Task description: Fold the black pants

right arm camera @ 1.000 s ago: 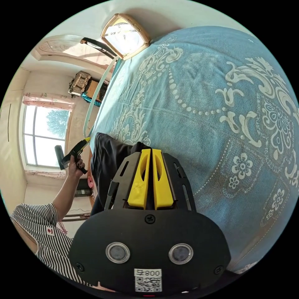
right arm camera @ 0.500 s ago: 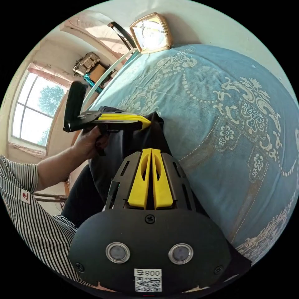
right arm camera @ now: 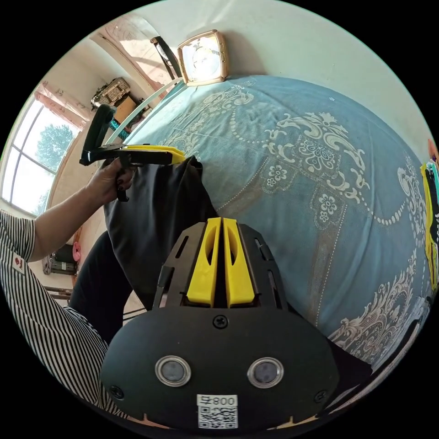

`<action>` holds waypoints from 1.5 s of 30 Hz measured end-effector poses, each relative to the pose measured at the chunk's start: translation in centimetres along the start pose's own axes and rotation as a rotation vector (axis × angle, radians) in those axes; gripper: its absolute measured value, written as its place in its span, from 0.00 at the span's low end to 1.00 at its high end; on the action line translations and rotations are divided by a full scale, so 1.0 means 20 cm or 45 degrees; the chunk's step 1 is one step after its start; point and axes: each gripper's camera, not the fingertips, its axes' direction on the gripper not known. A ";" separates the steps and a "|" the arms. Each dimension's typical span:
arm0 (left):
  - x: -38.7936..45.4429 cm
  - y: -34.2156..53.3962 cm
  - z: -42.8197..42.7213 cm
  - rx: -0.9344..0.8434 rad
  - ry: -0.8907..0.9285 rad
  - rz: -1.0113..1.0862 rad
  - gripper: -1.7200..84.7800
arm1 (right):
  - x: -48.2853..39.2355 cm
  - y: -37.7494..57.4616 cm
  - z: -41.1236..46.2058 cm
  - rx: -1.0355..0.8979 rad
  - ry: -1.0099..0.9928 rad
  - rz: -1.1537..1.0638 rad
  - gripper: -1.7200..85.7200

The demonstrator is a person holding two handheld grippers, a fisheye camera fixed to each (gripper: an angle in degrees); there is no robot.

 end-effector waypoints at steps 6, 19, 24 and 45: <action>0.00 -0.06 0.02 0.017 0.065 -0.008 0.05 | 0.06 0.05 0.01 -0.073 -0.180 -0.022 0.03; 0.13 0.04 -0.16 0.298 0.129 0.038 0.03 | 0.11 0.16 -0.20 0.159 -0.145 -0.066 0.07; 0.18 0.05 -0.19 0.305 0.122 0.055 0.03 | 0.19 0.07 -0.13 0.040 -0.376 -0.151 0.11; 0.02 -0.27 0.15 0.239 0.024 -0.111 0.02 | 0.29 -0.04 -0.01 -0.074 -0.242 0.007 0.03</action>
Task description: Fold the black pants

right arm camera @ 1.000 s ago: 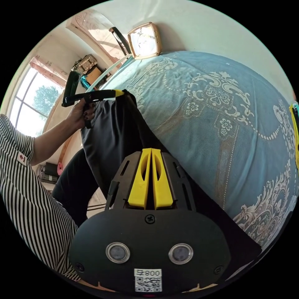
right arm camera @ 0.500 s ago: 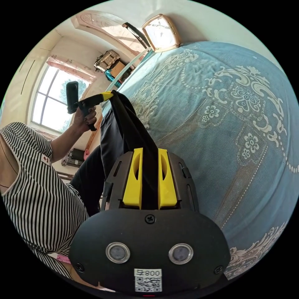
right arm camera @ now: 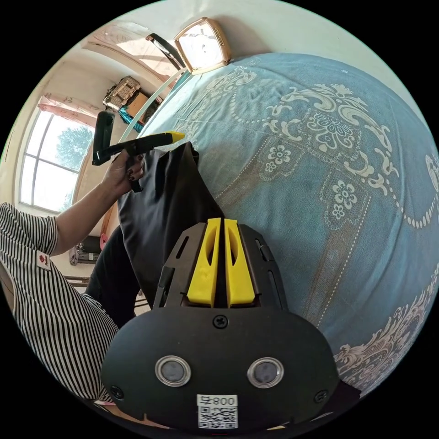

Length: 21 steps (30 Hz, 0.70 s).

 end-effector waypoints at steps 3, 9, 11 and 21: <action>0.05 -0.02 -0.02 0.054 0.119 0.052 0.02 | -0.03 0.00 0.00 0.002 0.069 -0.026 0.03; 0.16 0.00 0.12 -0.220 0.059 0.197 0.02 | -0.04 0.01 -0.07 0.130 0.075 0.009 0.02; 0.14 0.02 0.13 -0.243 0.067 0.176 0.03 | -0.05 0.00 -0.11 0.223 0.034 -0.003 0.02; 0.01 0.02 0.12 -0.187 0.321 -0.094 0.11 | -0.04 -0.15 0.08 0.080 -0.456 -0.138 0.02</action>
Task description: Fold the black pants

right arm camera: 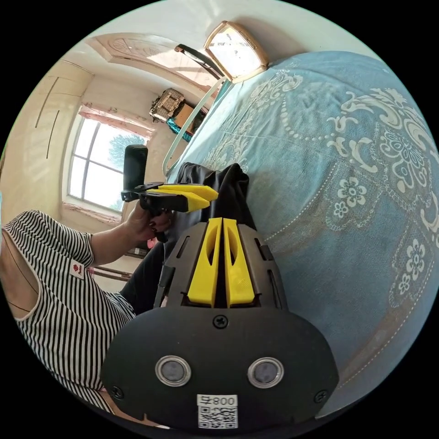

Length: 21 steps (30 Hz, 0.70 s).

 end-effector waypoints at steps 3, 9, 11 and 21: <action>-0.05 -0.01 0.04 -0.036 0.001 -0.083 0.10 | -0.06 0.02 0.05 -0.038 -0.011 -0.040 0.02; -0.07 0.03 0.04 -0.027 -0.056 -0.092 0.04 | -0.16 0.05 0.02 -0.018 0.029 -0.085 0.03; -0.08 0.05 0.03 -0.009 -0.046 -0.090 0.03 | -0.16 0.03 -0.07 0.077 0.113 -0.058 0.03; -0.09 0.09 0.02 0.003 -0.019 -0.057 0.02 | -0.15 -0.17 0.15 -0.142 0.262 -0.077 0.06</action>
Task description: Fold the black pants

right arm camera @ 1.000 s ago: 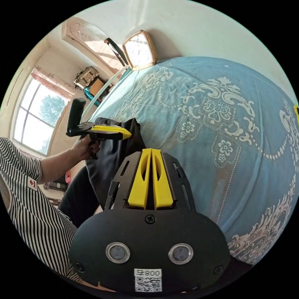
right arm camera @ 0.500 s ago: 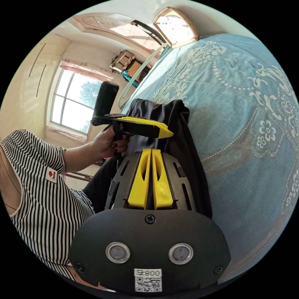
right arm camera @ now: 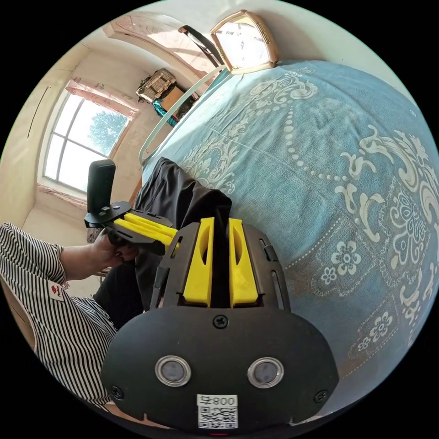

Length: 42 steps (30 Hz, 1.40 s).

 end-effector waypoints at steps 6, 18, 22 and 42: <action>0.01 -0.01 0.03 0.020 0.008 0.036 0.03 | -0.05 0.00 -0.01 -0.004 0.040 0.022 0.03; -0.02 -0.05 0.17 0.009 0.017 -0.065 0.04 | -0.26 0.47 -0.29 0.206 0.128 0.140 0.02; 0.05 -0.02 0.18 0.033 -0.036 -0.037 0.05 | -0.45 0.73 -0.20 0.086 0.282 0.210 0.02; 0.36 0.17 0.48 -0.150 -0.151 -0.044 0.10 | -0.92 1.42 -0.17 -0.039 0.416 0.355 0.02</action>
